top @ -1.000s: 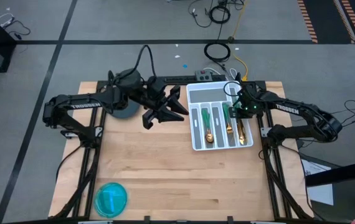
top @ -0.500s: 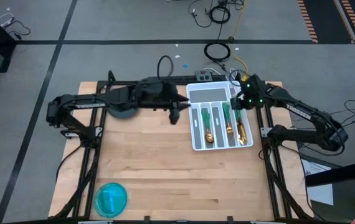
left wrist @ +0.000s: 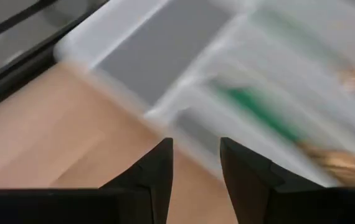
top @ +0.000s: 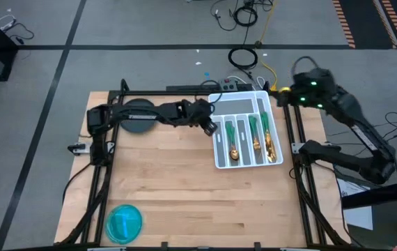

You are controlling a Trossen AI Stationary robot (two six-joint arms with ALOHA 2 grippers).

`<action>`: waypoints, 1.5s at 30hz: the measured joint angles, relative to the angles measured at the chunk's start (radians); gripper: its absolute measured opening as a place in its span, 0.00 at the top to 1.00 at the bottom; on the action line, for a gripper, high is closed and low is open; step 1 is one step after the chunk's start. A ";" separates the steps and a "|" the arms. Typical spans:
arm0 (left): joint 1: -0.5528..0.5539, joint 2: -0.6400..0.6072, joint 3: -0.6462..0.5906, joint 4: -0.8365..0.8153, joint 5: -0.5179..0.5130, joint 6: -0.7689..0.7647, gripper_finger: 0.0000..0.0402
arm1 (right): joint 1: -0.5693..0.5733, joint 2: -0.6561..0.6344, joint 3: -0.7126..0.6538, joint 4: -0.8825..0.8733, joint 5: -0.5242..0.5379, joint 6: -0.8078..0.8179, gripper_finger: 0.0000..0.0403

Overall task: Sort silverware
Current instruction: Adjust the silverware tray

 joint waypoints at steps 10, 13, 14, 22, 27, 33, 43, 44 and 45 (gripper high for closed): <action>0.117 0.065 0.000 -0.059 0.016 -0.118 0.66 | 0.000 -0.169 0.120 -0.161 0.072 -0.010 0.71; 0.123 0.092 0.001 0.039 0.084 -0.120 0.66 | 0.000 -0.199 0.120 -0.178 0.105 -0.008 0.71; 0.123 0.101 0.001 0.048 0.088 -0.137 0.66 | 0.000 -0.206 0.120 -0.182 0.106 -0.006 0.71; 0.123 0.142 0.000 -0.040 -0.017 -0.247 0.66 | 0.000 -0.233 0.120 -0.194 0.098 0.004 0.71; 0.119 0.153 0.000 0.055 0.064 -0.250 0.66 | 0.000 -0.233 0.120 -0.195 0.098 -0.009 0.71; 0.115 0.216 0.005 0.120 0.100 -0.300 0.66 | 0.000 -0.233 0.119 -0.193 0.098 -0.015 0.71; 0.109 0.250 -0.001 0.249 0.125 -0.309 0.66 | 0.000 -0.233 0.119 -0.195 0.098 -0.038 0.71; 0.109 0.250 -0.001 0.256 0.126 -0.304 0.66 | 0.000 -0.233 0.119 -0.198 0.098 -0.038 0.71; 0.109 0.250 -0.002 0.266 0.127 -0.305 0.66 | 0.000 -0.233 0.119 -0.201 0.098 -0.038 0.71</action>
